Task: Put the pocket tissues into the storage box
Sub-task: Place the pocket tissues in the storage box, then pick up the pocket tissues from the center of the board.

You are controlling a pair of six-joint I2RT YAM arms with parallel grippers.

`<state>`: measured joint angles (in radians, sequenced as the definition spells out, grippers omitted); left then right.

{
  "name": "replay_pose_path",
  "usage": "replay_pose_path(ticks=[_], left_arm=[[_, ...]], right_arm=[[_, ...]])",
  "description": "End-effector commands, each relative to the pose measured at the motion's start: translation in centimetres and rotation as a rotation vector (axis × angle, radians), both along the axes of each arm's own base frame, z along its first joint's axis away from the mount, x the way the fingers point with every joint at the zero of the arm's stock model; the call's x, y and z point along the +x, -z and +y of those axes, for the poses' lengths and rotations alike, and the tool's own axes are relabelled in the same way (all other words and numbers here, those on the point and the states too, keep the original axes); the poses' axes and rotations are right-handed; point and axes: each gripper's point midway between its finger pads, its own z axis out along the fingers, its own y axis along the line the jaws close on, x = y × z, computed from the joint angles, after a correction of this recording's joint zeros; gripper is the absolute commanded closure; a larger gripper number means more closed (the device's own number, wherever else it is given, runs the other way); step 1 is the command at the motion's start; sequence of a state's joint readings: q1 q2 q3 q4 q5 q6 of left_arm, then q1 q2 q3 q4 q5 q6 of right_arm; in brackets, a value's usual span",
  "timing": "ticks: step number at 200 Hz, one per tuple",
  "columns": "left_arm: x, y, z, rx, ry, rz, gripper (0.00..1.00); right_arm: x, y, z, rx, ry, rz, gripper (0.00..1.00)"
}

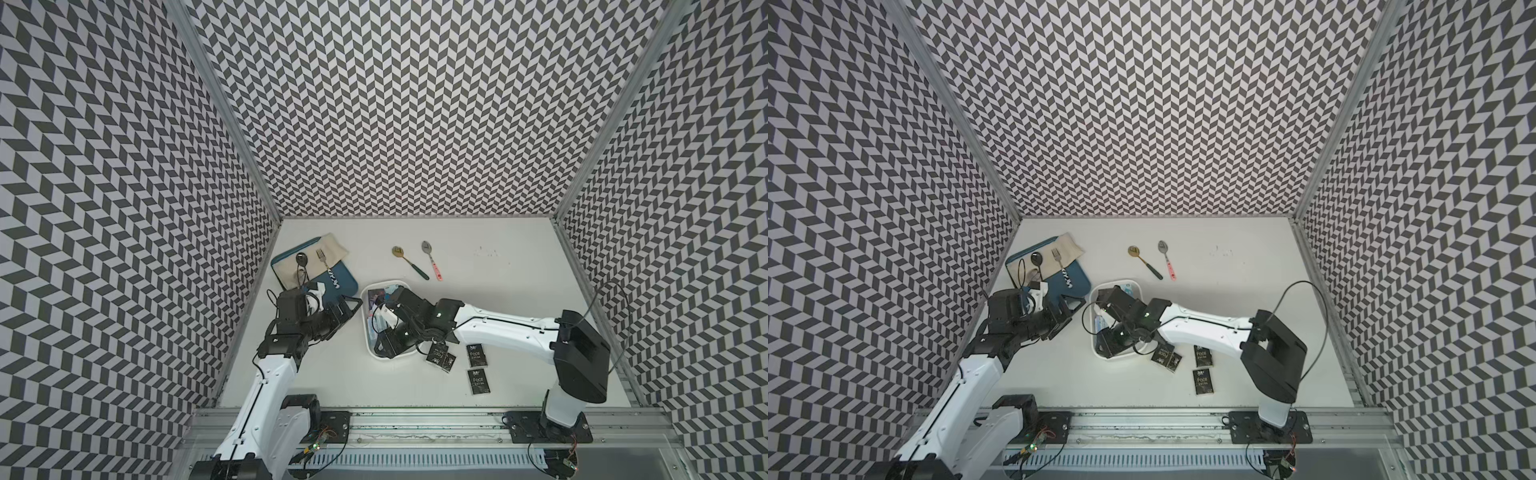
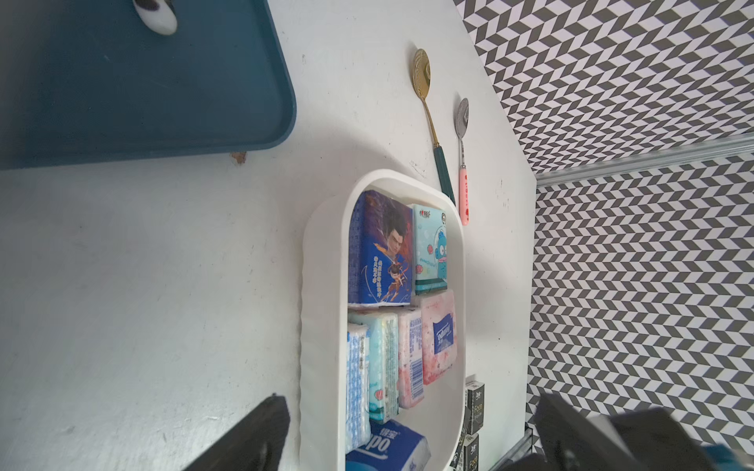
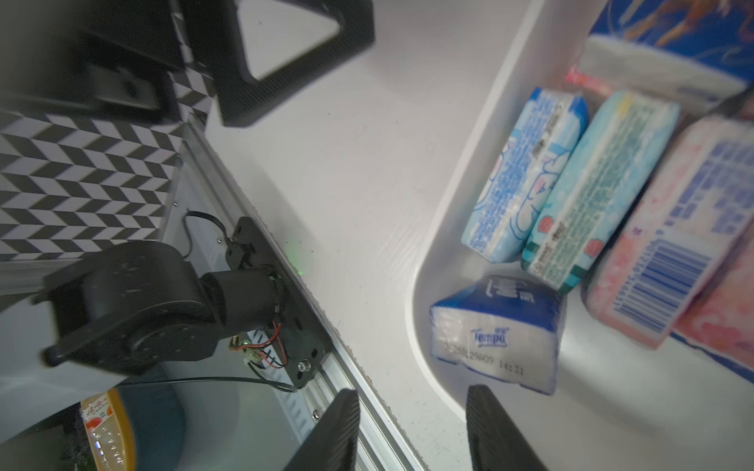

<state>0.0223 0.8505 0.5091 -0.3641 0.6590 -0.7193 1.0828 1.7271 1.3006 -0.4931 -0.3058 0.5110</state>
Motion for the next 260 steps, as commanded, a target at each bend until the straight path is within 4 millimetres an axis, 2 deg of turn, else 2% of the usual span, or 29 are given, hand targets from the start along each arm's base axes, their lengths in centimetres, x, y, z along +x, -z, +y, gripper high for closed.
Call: replay_pose_path(ticks=[1,16,42,80,100,125,149,218,231,260], left_arm=[[0.5,-1.1,0.2,0.006,0.000,-0.037,0.00],[0.6,-1.2,0.1,0.007,0.003,-0.040,0.00],[0.6,-1.2,0.1,0.012,0.010,-0.048,0.00],[0.7,-0.8,-0.3,0.018,0.029,-0.056,0.00],[0.7,-0.4,-0.7,0.015,0.042,-0.057,0.00],[0.8,-0.1,-1.2,0.010,0.056,-0.059,0.00],[0.8,-0.1,-1.4,0.012,0.068,-0.059,0.00],[0.3,0.6,-1.4,0.021,0.071,-0.045,0.00],[0.3,0.5,-1.4,0.019,0.070,-0.044,0.00],[0.4,0.4,-1.3,0.026,0.067,-0.047,0.00]], right_arm=[[1.0,-3.5,-0.7,0.062,0.033,-0.073,0.47],[2.1,-3.3,-2.6,0.007,0.120,-0.071,0.41],[3.8,-1.5,-7.5,-0.099,0.298,-0.026,0.30],[4.4,1.6,-13.2,-0.158,0.443,0.089,0.27],[4.3,3.5,-15.2,-0.205,0.478,0.132,0.27],[3.9,6.0,-16.3,-0.279,0.477,0.162,0.27],[3.4,7.9,-16.4,-0.322,0.462,0.202,0.29],[2.8,9.8,-16.7,-0.334,0.461,0.229,0.35],[2.7,10.1,-16.3,-0.314,0.458,0.243,0.40],[2.6,10.3,-16.2,-0.300,0.454,0.246,0.62]])
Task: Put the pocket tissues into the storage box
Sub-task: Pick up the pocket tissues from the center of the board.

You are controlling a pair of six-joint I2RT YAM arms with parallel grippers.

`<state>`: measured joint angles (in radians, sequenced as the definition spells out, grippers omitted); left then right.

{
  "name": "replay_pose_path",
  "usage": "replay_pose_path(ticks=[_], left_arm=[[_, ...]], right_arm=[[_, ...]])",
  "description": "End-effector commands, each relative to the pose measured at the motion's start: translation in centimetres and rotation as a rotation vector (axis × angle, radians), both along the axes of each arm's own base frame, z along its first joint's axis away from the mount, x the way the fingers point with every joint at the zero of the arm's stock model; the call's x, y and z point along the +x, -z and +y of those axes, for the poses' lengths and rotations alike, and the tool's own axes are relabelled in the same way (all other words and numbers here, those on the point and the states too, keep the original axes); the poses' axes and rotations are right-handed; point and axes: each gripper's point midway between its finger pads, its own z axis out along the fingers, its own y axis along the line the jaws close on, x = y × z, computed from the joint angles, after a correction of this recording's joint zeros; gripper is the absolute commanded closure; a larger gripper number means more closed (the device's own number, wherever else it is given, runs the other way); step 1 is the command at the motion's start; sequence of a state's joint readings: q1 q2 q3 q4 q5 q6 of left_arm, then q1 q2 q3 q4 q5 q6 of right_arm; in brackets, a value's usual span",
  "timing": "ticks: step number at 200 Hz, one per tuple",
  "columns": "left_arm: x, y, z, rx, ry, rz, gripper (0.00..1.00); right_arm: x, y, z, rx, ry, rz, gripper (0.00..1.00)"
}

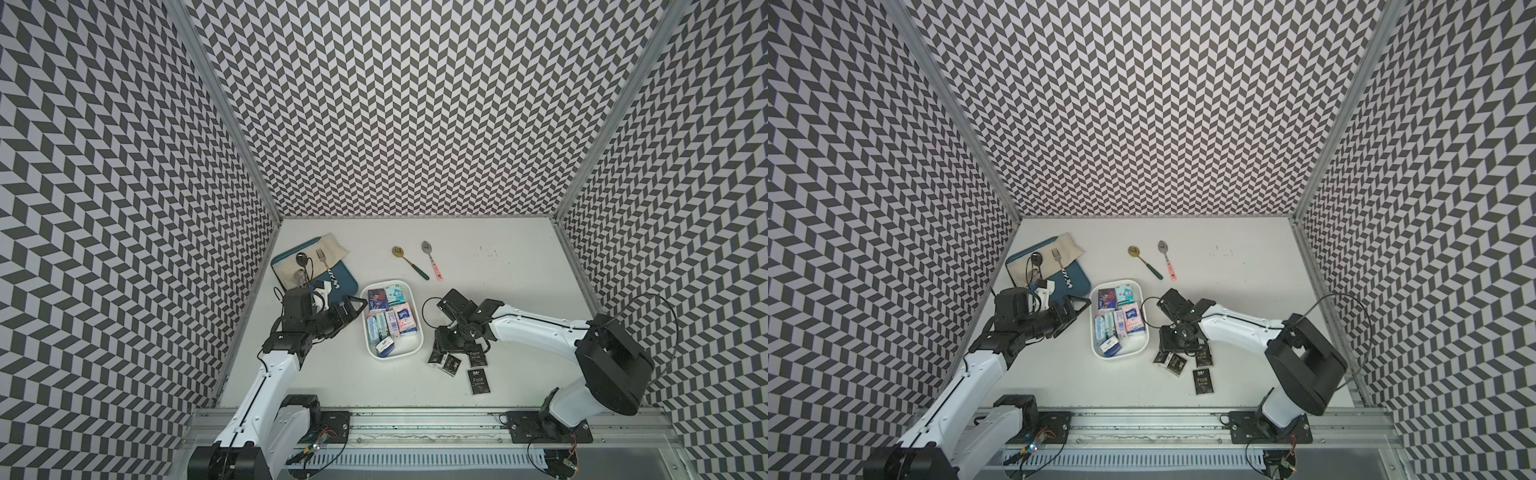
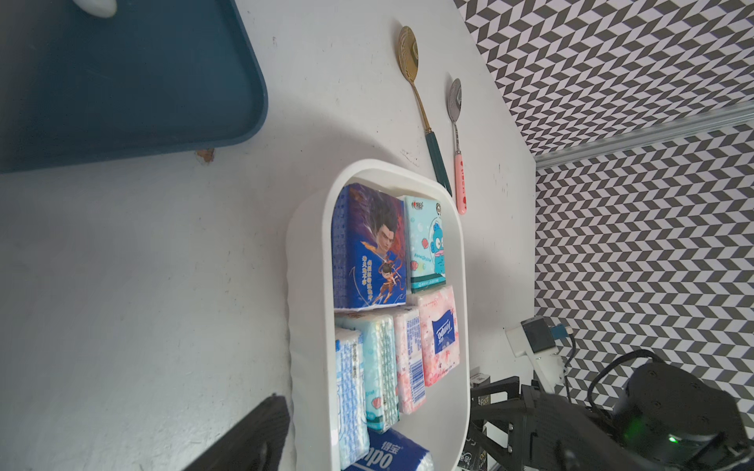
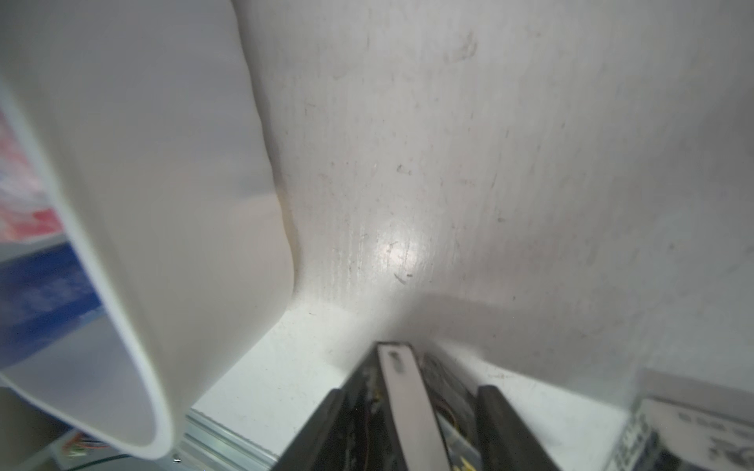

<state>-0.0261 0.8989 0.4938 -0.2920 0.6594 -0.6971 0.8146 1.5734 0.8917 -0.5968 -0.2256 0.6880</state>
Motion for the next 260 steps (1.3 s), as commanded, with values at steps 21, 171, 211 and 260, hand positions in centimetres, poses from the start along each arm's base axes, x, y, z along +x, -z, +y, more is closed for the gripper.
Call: replay_pose_path(ticks=[21,171,211,260], left_arm=[[0.1,-0.3,0.1,0.020,0.002,-0.025,0.00],[0.6,-0.9,0.2,0.030,-0.002,-0.034,0.00],[0.4,-1.1,0.4,0.036,-0.009,-0.042,0.00],[0.3,-0.9,0.5,0.036,-0.013,-0.039,0.00]], right_arm=[[0.5,-0.2,0.7,0.041,0.000,-0.027,0.73],[-3.0,-4.1,-0.7,0.143,0.005,0.028,0.38],[-3.5,-1.9,-0.9,0.110,0.028,0.085,0.41],[-2.7,0.4,0.7,0.126,0.030,0.120,0.55]])
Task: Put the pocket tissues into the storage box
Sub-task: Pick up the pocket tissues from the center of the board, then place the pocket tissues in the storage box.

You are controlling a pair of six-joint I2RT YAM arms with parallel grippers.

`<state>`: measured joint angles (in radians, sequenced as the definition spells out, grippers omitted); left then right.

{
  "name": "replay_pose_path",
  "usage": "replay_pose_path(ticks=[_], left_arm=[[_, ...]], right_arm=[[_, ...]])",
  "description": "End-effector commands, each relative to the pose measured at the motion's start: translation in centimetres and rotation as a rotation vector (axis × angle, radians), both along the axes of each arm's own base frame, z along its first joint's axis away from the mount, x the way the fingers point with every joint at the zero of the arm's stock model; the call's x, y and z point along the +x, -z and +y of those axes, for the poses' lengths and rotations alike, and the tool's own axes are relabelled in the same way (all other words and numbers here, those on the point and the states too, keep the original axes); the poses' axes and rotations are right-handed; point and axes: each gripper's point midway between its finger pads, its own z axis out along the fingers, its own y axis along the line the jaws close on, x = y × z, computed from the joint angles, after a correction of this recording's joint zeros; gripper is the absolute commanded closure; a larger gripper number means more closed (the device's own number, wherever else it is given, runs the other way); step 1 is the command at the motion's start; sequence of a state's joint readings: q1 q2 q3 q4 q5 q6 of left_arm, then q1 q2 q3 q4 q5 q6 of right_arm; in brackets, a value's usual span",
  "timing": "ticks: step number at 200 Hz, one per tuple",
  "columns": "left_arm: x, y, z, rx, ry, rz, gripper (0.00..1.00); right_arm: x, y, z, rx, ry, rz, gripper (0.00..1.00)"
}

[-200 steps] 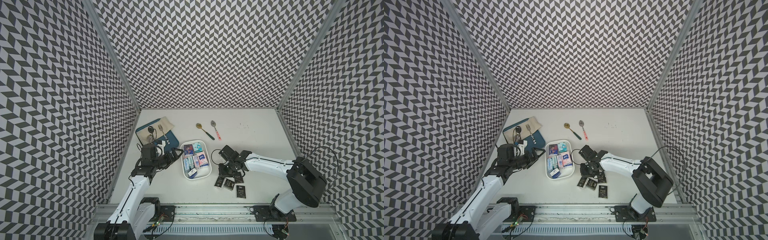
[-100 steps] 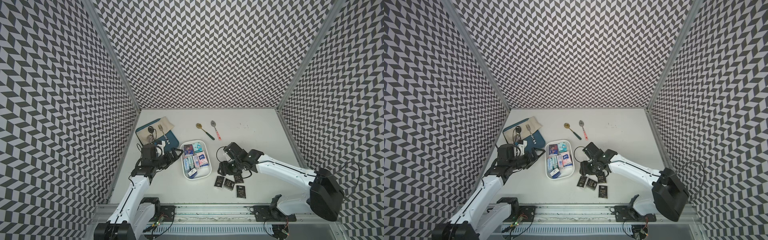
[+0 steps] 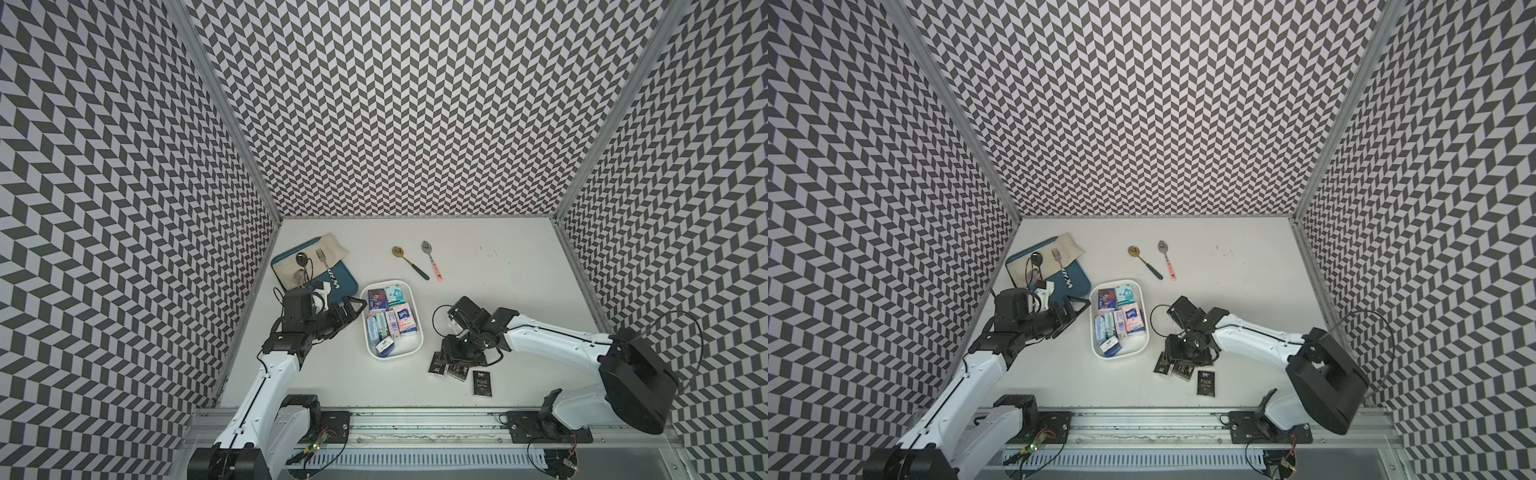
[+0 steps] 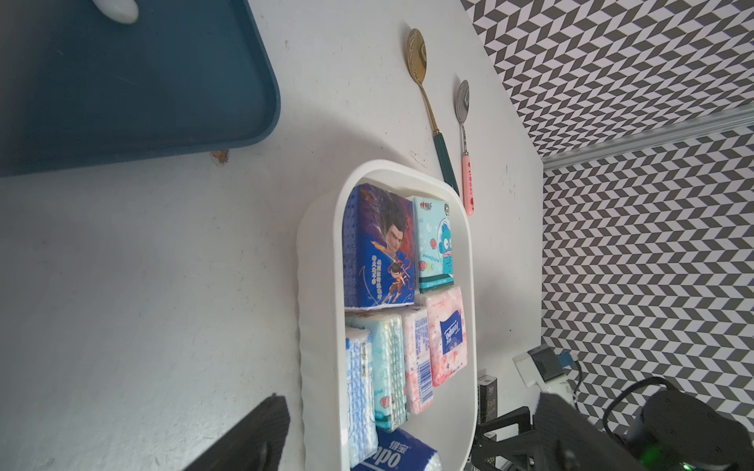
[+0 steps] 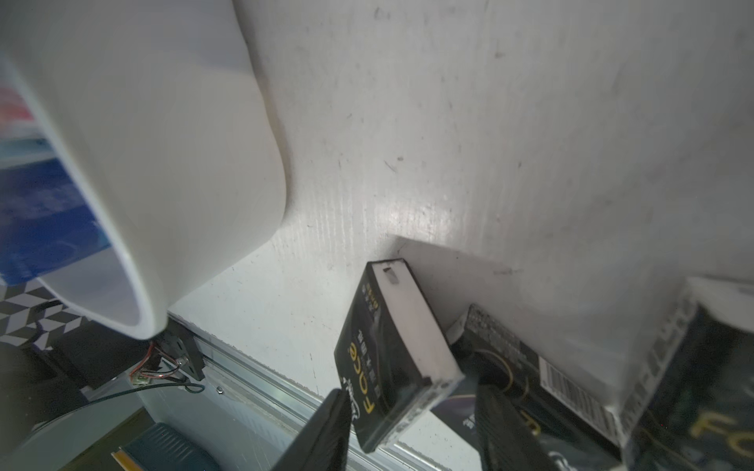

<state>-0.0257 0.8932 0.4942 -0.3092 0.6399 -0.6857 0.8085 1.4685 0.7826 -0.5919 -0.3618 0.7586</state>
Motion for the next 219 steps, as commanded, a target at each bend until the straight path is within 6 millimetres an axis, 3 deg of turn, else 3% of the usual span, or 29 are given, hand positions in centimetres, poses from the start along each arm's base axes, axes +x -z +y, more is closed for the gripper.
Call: replay_pose_path(ticks=[1,22,49,95,160,219], left_arm=[[0.4,-1.2,0.2,0.016,-0.003,-0.043,0.00],[0.4,-1.2,0.3,0.017,-0.004,-0.040,0.00],[0.4,-1.2,0.5,0.021,-0.007,-0.041,0.00],[0.5,-1.0,0.6,0.022,-0.010,-0.037,0.00],[0.9,-1.0,0.6,0.021,-0.009,-0.025,0.00],[0.9,-0.9,0.9,0.033,-0.017,-0.010,0.00]], right_arm=[[0.8,0.8,1.5,0.037,0.000,-0.002,0.55],[1.3,1.3,1.7,0.029,0.002,-0.008,0.79],[2.0,0.2,2.1,0.052,0.006,-0.046,1.00],[3.3,-3.4,2.1,0.062,-0.035,-0.163,1.00],[6.4,-9.1,2.4,0.026,-0.219,-0.426,0.98],[7.3,-12.6,6.9,0.226,-0.384,-0.594,0.97]])
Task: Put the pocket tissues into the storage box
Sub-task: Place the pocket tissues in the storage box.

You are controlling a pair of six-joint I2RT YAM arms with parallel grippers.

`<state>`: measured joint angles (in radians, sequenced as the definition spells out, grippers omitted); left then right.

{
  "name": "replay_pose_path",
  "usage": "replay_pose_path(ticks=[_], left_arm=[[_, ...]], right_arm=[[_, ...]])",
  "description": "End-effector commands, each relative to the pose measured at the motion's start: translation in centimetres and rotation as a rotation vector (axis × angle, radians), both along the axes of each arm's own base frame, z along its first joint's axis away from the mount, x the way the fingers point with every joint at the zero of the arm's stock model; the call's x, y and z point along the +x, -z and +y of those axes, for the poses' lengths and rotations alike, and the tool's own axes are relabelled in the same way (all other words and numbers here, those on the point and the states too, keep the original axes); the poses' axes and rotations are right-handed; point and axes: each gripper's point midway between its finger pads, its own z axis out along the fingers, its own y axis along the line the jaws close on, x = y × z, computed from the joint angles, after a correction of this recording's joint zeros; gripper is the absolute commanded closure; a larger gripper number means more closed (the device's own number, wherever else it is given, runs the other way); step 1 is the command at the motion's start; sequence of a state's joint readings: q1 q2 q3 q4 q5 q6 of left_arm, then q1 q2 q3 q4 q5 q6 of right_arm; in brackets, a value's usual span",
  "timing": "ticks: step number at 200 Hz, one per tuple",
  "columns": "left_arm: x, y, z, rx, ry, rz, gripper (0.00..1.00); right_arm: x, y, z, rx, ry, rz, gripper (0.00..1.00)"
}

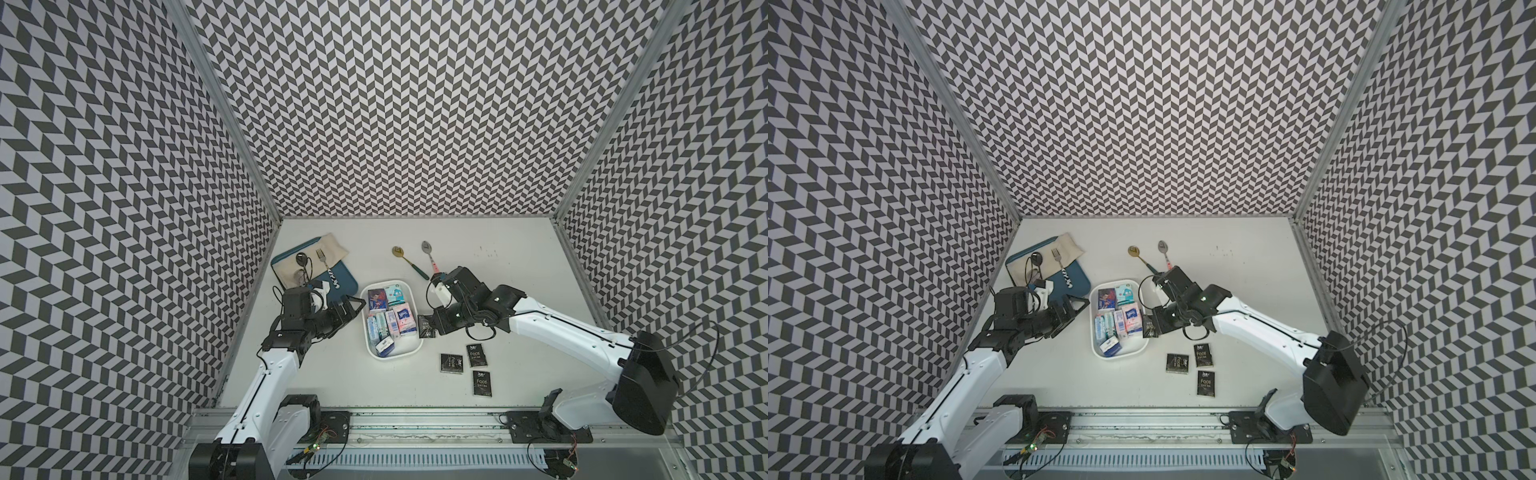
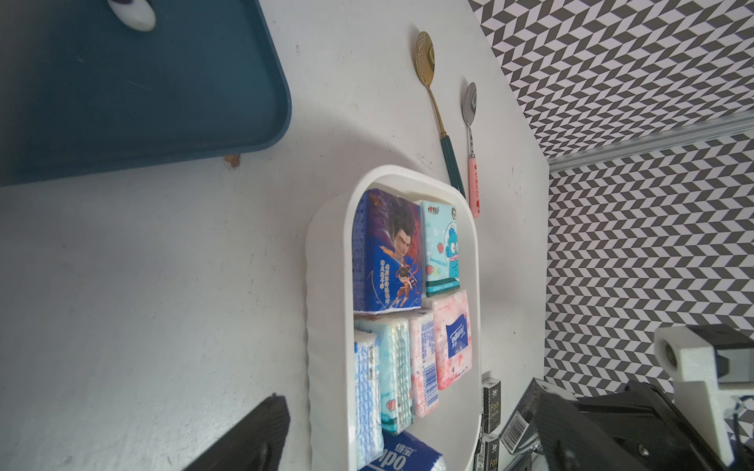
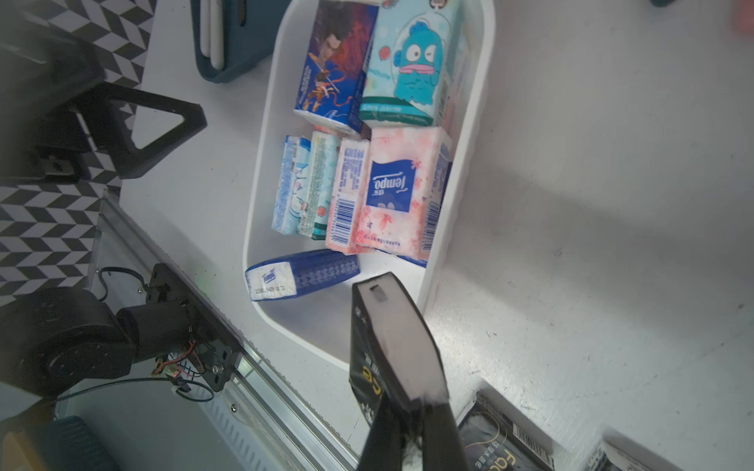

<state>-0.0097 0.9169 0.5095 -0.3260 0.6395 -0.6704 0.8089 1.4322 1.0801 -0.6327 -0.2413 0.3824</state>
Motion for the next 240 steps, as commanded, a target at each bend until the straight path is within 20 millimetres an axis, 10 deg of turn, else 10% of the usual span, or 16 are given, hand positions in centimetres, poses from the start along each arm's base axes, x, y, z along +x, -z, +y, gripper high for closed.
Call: replay_pose_path(ticks=[1,153,200,240], left_arm=[[0.6,-1.1,0.4,0.024,-0.008,-0.027,0.00],[0.6,-1.2,0.6,0.038,-0.009,-0.019,0.00],[0.6,-1.4,0.6,0.037,-0.008,-0.023,0.00],[0.8,-2.1,0.6,0.041,-0.006,-0.040,0.00]], right_arm=[[0.4,-2.3,2.6,0.109,-0.128,-0.123,0.97],[-0.4,5.0,7.2,-0.003,-0.228,-0.154,0.87],[-0.2,3.5,6.8,0.008,-0.188,-0.168,0.57],[-0.3,1.0,5.1,-0.009,-0.154,-0.202,0.51]])
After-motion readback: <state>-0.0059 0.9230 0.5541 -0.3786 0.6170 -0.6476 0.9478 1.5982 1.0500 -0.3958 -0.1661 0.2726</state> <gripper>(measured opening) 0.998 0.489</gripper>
